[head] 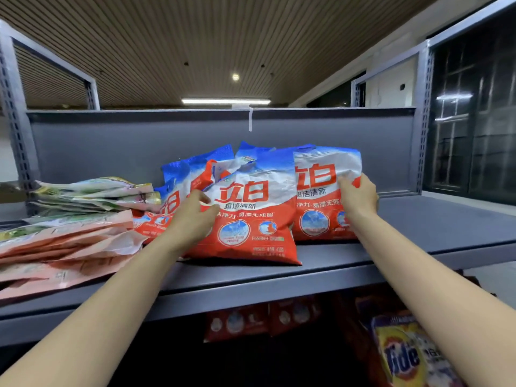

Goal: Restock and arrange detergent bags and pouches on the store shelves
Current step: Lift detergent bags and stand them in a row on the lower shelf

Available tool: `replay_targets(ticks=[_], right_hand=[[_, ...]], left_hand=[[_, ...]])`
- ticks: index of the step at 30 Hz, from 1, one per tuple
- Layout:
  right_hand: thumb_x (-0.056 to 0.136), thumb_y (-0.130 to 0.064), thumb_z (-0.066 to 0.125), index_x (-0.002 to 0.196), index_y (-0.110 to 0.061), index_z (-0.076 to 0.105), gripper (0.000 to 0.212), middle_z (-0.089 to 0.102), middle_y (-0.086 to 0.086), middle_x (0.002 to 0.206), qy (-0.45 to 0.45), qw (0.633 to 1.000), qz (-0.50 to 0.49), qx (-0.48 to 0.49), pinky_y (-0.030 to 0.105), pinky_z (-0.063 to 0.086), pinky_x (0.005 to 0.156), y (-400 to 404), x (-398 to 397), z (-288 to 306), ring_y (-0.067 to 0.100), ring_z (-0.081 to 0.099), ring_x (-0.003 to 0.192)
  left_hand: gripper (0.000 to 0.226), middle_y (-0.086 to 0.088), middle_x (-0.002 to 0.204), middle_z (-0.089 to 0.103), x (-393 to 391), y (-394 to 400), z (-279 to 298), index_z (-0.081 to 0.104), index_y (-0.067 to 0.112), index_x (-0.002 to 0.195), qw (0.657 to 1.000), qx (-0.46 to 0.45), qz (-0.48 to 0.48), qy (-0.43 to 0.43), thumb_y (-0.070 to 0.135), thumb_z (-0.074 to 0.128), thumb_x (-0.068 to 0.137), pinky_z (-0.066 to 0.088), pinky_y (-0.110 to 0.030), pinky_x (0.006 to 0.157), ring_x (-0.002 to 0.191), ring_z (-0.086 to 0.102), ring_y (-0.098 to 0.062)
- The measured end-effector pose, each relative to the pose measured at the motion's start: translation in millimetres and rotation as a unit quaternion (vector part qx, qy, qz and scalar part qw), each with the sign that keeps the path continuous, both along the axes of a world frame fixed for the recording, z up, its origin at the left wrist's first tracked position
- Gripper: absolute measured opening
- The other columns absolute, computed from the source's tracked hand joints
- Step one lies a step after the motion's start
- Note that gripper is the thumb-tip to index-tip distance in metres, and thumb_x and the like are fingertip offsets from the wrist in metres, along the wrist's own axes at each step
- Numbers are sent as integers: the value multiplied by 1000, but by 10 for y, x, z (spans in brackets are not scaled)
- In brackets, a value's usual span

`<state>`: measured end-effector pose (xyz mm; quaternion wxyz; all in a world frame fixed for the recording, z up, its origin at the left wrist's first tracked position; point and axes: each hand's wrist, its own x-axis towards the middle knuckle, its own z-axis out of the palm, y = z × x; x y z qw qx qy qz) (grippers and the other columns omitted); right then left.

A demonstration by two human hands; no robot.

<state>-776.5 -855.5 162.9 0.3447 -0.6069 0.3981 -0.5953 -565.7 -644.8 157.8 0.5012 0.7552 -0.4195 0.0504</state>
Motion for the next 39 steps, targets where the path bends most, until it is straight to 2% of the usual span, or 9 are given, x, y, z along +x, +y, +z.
replay_targets(ticks=[3, 7, 11, 13, 15, 18, 25, 31, 39], right_hand=[[79, -26, 71, 99, -16, 63, 24, 72, 5, 93, -73, 990, 112, 50, 38, 58, 74, 33, -134, -22, 23, 70, 79], [77, -20, 75, 96, -12, 66, 23, 74, 8, 82, -78, 973, 185, 114, 34, 58, 60, 46, -207, -27, 24, 72, 67], [84, -16, 69, 93, -14, 63, 11, 71, 6, 80, -65, 972, 186, 130, 29, 54, 54, 80, -204, 44, 20, 70, 63], [87, -18, 67, 89, -17, 61, 6, 70, 4, 80, -57, 974, 178, 129, 26, 52, 50, 120, -201, 56, 19, 69, 63], [90, -19, 63, 84, -20, 59, 6, 70, 4, 83, -56, 978, 159, 124, 30, 54, 54, 165, -186, 48, 20, 69, 68], [93, -23, 55, 93, -17, 62, 9, 70, 8, 96, -50, 987, 110, 109, 45, 57, 79, 246, -148, 12, 28, 69, 85], [99, -39, 42, 103, -18, 61, 29, 68, 6, 101, -18, 1000, -21, -6, 40, 48, 88, 527, -218, -154, 29, 63, 96], [100, -40, 40, 107, -11, 62, 37, 68, 15, 106, -29, 989, -107, -95, 37, 37, 79, 676, -622, -242, 37, 59, 98], [101, -41, 37, 86, -9, 54, 39, 67, 18, 95, -61, 984, -143, -92, 38, 40, 70, 712, -1260, -384, 39, 60, 89]], left_hand=[[23, -11, 104, 62, 130, -65, 15, 53, 10, 102, 989, -61, 37, 131, 19, 65, 84, 48, -31, 69, 83, 60, -24], [39, -18, 96, 68, 174, -38, 83, 60, 6, 114, 922, -74, -16, 379, 17, 71, 79, 55, -41, 72, 74, 66, -30], [32, -12, 66, 66, 122, -74, 137, 56, 7, 108, 916, -23, 6, 401, 12, 70, 80, 48, -31, 46, 50, 61, -25], [30, -15, 79, 70, 86, -105, 157, 54, 5, 114, 917, -39, 10, 396, 11, 63, 87, 52, -35, 55, 59, 64, -26], [34, -20, 112, 65, 58, -130, 153, 51, 3, 125, 935, -61, 27, 349, 13, 56, 92, 52, -41, 77, 91, 66, -33], [36, -20, 122, 59, -16, -127, 111, 52, 8, 126, 968, -82, 74, 227, 22, 44, 94, 48, -47, 95, 106, 59, -40], [24, -19, 98, 62, -504, 118, -37, 46, 12, 83, 957, -209, 200, 10, 28, 37, 99, 29, -33, 68, 80, 46, -31], [27, -13, 82, 55, -928, 298, -48, 51, 6, 87, 914, -325, 242, -22, 26, 40, 100, 17, -24, 58, 72, 38, -25], [32, -18, 107, 66, -1469, 418, -294, 61, -1, 109, 897, -392, 200, -28, 22, 41, 100, 37, -28, 79, 98, 56, -33]])
